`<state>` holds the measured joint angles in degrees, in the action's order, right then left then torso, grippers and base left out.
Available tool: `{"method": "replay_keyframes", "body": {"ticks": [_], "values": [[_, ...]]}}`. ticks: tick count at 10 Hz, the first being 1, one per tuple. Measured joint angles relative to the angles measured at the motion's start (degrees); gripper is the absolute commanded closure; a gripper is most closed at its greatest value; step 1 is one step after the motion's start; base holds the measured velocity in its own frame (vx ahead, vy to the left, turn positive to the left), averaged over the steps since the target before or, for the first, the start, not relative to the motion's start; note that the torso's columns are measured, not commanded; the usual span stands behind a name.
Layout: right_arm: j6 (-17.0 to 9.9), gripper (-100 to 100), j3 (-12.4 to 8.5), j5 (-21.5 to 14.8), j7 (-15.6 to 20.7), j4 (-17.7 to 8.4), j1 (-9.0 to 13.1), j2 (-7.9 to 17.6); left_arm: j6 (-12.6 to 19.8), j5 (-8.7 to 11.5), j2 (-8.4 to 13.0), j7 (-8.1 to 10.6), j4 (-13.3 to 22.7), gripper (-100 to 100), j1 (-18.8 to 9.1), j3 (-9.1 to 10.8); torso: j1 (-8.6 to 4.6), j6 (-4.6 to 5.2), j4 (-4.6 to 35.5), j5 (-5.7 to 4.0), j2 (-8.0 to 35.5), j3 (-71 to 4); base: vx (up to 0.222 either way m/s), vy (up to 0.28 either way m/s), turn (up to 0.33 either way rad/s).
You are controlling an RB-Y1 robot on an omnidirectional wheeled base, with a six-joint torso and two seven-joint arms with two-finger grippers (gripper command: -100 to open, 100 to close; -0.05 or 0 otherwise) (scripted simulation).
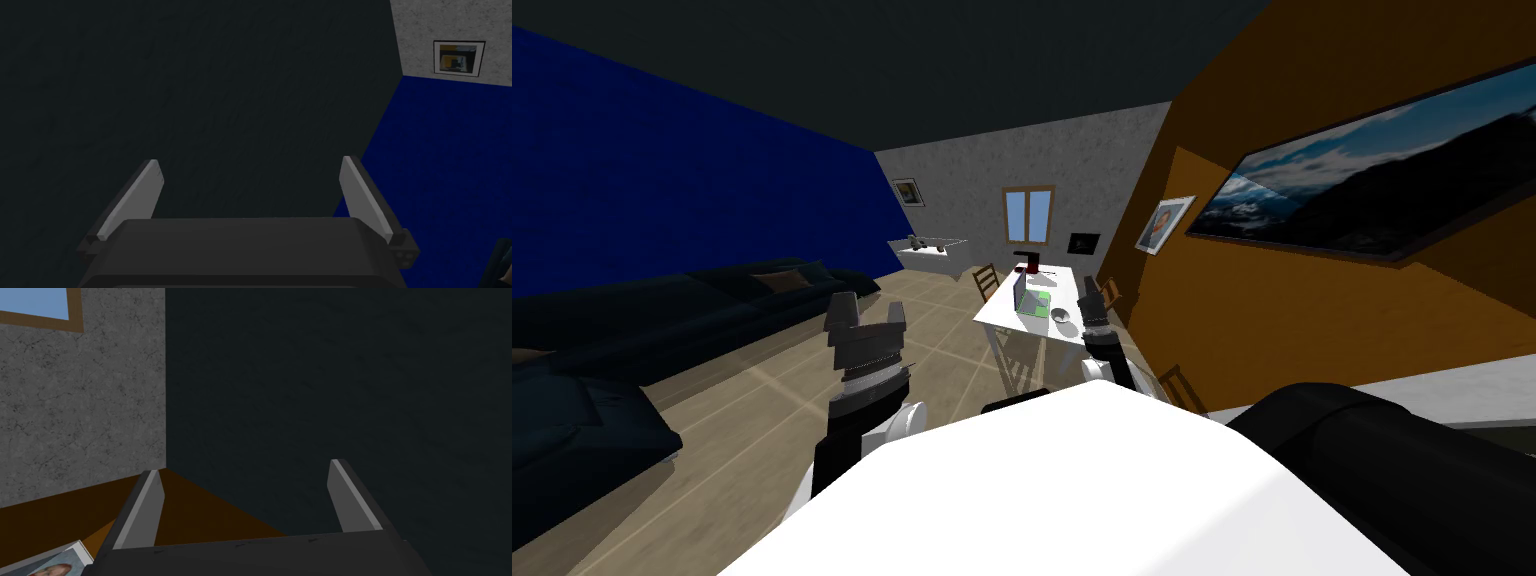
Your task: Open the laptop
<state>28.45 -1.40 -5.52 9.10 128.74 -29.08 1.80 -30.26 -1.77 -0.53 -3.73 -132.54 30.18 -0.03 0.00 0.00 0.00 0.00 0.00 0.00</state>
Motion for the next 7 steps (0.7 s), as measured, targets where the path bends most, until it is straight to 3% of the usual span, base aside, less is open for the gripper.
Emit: {"method": "replay_keyframes", "body": {"ticks": [2, 7], "values": [[0.0, 0, 0.0, 0.0, 0.0, 0.0, 0.0, 0.0, 0.0, 0.0, 0.0, 0.0, 0.0, 0, 0.0, 0.0, 0.0, 0.0, 6.0, 0.0, 5.97, -12.0, 0.0, 0.0, 0.0], [0.01, 0, 0.0, 0.0, 0.0, 0.02, 0.0, 0.0, 0.0, 0.0, 0.0, 0.0, -0.01, 0, 0.0, 0.0, 0.0, 0.0, 26.91, 0.0, 26.93, -53.81, 0.0, 0.0, 0.0]]}}
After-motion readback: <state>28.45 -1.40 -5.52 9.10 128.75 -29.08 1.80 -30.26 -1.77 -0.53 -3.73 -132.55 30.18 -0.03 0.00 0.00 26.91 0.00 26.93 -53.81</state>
